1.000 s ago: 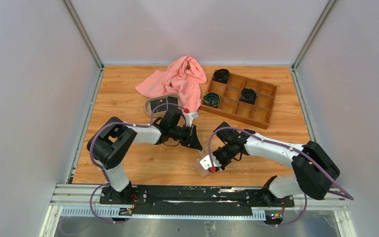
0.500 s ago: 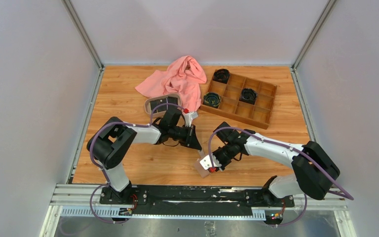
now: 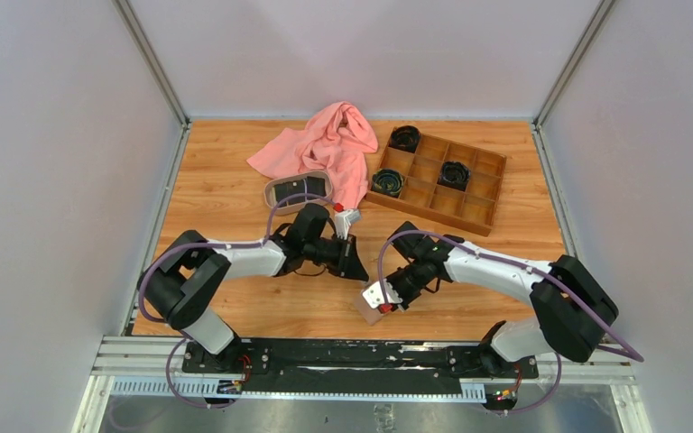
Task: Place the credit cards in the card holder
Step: Close the card holder at the center of the board.
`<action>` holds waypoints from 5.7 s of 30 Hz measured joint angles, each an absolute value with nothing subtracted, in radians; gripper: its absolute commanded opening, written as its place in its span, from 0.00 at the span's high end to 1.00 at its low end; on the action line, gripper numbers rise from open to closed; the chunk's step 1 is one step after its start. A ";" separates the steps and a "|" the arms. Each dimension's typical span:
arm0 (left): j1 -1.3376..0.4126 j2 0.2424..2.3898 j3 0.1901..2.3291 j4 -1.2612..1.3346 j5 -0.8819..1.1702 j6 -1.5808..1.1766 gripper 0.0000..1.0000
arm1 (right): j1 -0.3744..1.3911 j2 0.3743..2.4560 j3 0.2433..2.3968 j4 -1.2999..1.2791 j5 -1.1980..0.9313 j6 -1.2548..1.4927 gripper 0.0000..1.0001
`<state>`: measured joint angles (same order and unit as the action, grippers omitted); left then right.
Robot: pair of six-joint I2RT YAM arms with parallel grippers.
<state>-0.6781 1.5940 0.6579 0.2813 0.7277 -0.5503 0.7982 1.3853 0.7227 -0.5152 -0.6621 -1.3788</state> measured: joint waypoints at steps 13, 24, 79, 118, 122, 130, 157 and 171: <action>-0.759 1.578 0.599 0.366 0.630 -0.643 1.00 | 0.800 1.396 0.733 -0.513 -0.654 -1.335 0.82; -0.792 1.577 0.583 0.398 0.570 -0.691 1.00 | 0.804 1.404 0.742 -0.515 -0.646 -1.309 0.83; -0.861 1.577 0.515 0.500 0.429 -0.761 1.00 | 0.804 1.321 0.738 -0.545 -0.625 -1.285 0.27; -0.911 1.559 0.474 0.571 0.369 -0.839 0.85 | 0.854 1.359 0.676 -0.390 -0.513 -1.426 0.53; -0.910 1.413 0.441 0.539 0.314 -0.826 0.70 | 0.854 1.357 0.676 -0.392 -0.514 -1.418 0.39; -0.905 1.184 0.348 0.471 0.240 -0.816 0.54 | 0.854 1.333 0.694 -0.493 -0.526 -1.372 0.30; -0.906 1.236 0.300 0.402 0.221 -0.762 0.46 | 0.719 1.686 1.131 -0.727 -0.788 -1.220 0.61; -0.906 1.338 0.315 0.429 0.222 -0.775 0.61 | 0.719 1.742 1.164 -0.723 -0.794 -1.185 0.62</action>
<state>-0.9058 1.3380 0.3149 0.4294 0.2222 -0.7746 0.7193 1.7420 1.1645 -0.7231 -0.7940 -1.1851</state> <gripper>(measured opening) 0.384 0.382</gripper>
